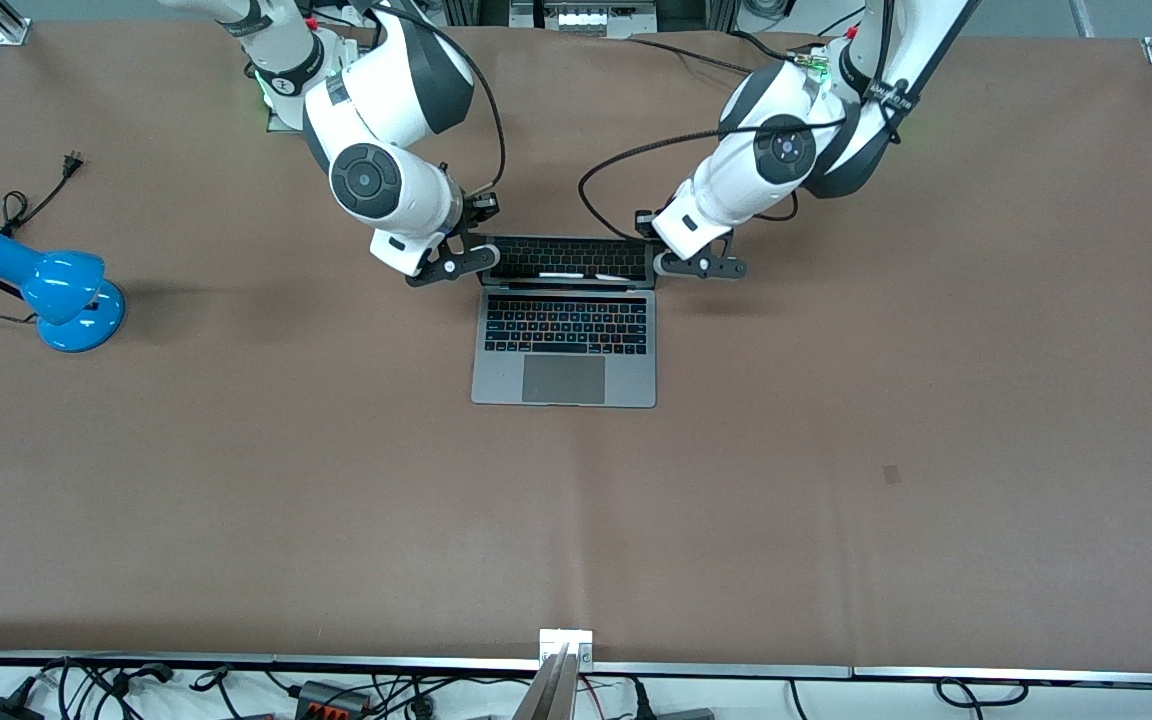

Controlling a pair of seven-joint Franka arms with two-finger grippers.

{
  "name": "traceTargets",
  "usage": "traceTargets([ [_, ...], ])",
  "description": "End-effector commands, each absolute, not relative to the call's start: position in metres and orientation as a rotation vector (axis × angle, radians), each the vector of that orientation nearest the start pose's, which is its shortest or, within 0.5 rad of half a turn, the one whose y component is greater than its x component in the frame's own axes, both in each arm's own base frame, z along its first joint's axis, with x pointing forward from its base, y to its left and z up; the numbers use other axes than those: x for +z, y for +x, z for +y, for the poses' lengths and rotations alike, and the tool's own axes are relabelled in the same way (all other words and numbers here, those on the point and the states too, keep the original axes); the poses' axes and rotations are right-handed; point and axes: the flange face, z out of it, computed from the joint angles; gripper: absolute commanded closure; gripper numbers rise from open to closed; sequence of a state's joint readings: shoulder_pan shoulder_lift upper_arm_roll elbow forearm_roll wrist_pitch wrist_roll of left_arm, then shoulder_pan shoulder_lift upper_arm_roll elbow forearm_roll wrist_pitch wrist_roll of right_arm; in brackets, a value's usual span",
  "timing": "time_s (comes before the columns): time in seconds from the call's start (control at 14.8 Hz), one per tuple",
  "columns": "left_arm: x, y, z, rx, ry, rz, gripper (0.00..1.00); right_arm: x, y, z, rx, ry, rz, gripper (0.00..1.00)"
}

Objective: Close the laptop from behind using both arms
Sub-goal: 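Push the screen down with both grippers toward the keyboard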

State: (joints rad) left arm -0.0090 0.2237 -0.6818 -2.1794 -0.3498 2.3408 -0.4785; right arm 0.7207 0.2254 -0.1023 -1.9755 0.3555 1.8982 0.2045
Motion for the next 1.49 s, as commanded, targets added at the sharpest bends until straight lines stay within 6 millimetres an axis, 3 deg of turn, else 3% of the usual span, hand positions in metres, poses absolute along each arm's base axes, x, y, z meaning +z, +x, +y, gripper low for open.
traceTargets([
  [0.0, 0.308, 0.442, -0.364, 0.43, -3.46, -0.11, 1.0, 0.348, 0.457, 0.352, 0.559, -2.9, -0.336, 1.0],
  [0.27, 0.303, 0.469, -0.36, 0.403, -3.465, -0.11, 1.0, 0.351, 0.48, 0.354, 0.52, -2.899, -0.315, 1.0],
  [0.47, 0.302, 0.485, -0.358, 0.383, -3.478, -0.12, 1.0, 0.343, 0.496, 0.357, 0.503, -2.905, -0.299, 1.0],
  [0.81, 0.277, 0.51, -0.349, 0.369, -3.453, -0.093, 1.0, 0.328, 0.527, 0.355, 0.476, -2.933, -0.282, 1.0],
  [0.95, 0.267, 0.525, -0.344, 0.355, -3.447, -0.092, 1.0, 0.32, 0.538, 0.36, 0.466, -2.939, -0.277, 1.0],
  [1.22, 0.254, 0.534, -0.347, 0.374, -3.452, -0.094, 1.0, 0.297, 0.572, 0.356, 0.443, -2.947, -0.237, 1.0],
  [1.42, 0.236, 0.543, -0.348, 0.327, -3.463, -0.101, 1.0, 0.269, 0.584, 0.355, 0.412, -2.956, -0.223, 1.0],
])
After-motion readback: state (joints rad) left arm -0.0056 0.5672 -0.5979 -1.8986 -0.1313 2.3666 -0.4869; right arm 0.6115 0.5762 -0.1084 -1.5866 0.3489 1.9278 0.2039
